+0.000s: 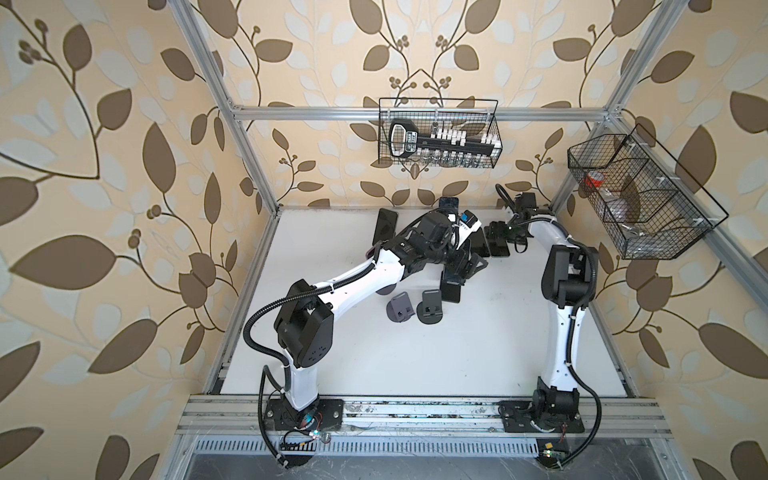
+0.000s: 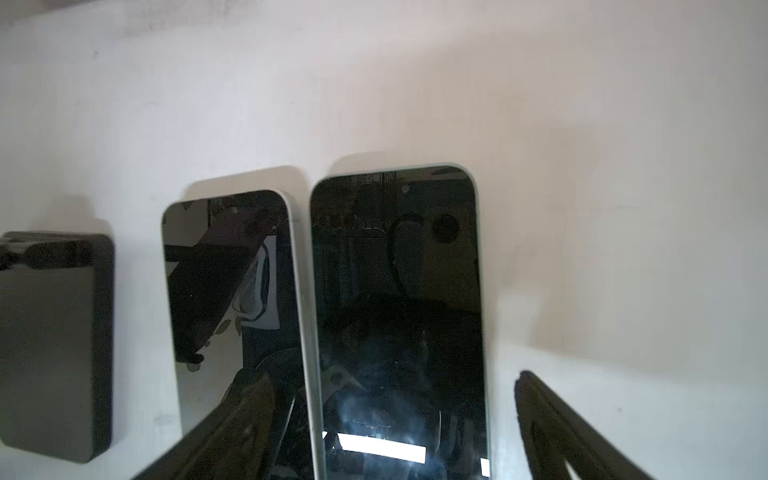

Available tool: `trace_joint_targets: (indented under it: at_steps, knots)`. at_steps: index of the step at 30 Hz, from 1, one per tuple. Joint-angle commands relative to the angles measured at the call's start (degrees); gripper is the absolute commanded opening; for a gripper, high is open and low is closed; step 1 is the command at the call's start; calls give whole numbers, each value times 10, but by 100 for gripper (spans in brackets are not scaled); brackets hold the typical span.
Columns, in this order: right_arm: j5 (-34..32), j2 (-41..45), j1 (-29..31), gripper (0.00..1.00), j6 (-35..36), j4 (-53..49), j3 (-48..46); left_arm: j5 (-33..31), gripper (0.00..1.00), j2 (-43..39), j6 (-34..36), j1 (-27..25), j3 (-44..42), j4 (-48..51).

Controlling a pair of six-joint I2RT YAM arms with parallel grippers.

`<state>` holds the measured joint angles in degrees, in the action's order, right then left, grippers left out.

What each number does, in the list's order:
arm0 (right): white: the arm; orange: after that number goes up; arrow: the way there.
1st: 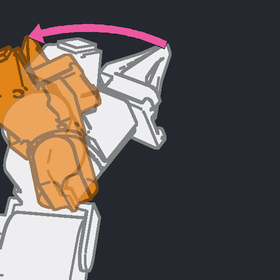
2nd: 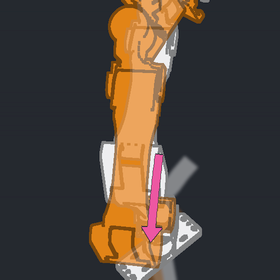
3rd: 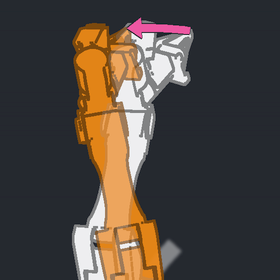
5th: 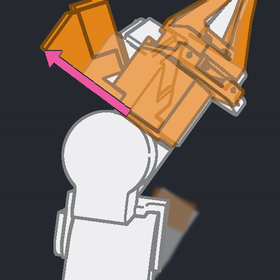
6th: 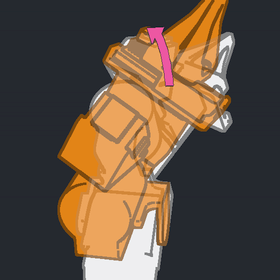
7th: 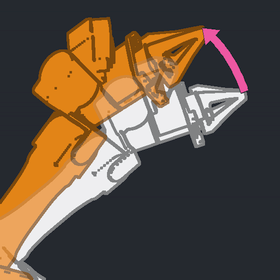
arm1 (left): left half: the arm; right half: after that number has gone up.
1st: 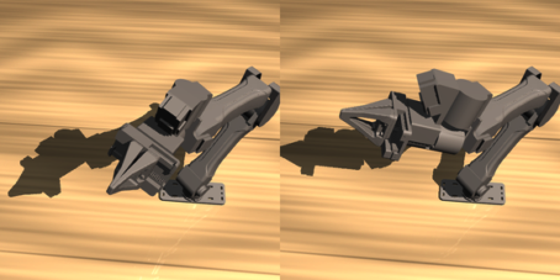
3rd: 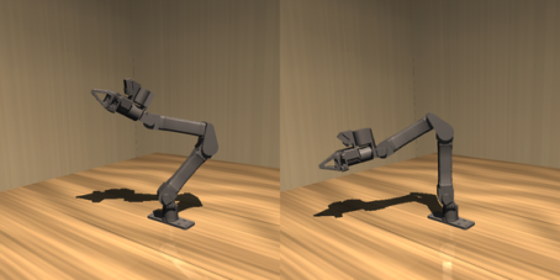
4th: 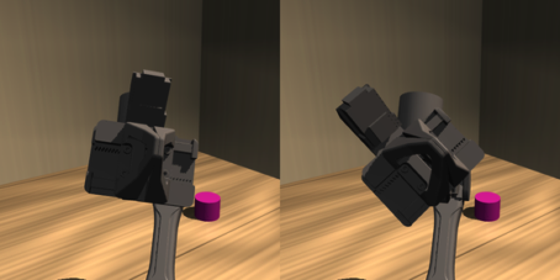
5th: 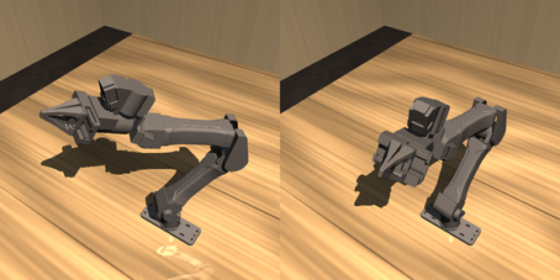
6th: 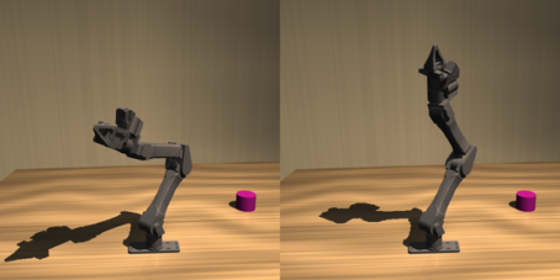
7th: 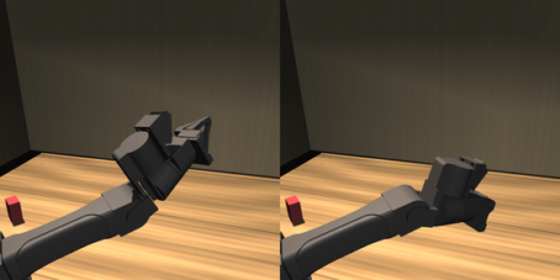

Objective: Remove the phone from the phone stand

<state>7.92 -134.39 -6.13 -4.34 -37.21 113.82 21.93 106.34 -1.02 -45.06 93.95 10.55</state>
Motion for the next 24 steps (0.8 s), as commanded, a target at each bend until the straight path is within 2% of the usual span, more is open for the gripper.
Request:
trace_joint_targets:
  at_steps: [1, 13, 24]
  knots:
    - [1, 47, 1, 93, -20, 21, -16, -9, 97, -40, 10, -5, -4, -9]
    - [25, 137, 17, 94, -69, 60, -96, -32, 97, -88, 16, -5, -8, 28]
    - [19, 218, 65, 94, -102, 60, -165, -77, 97, -215, 5, -5, -120, 11]
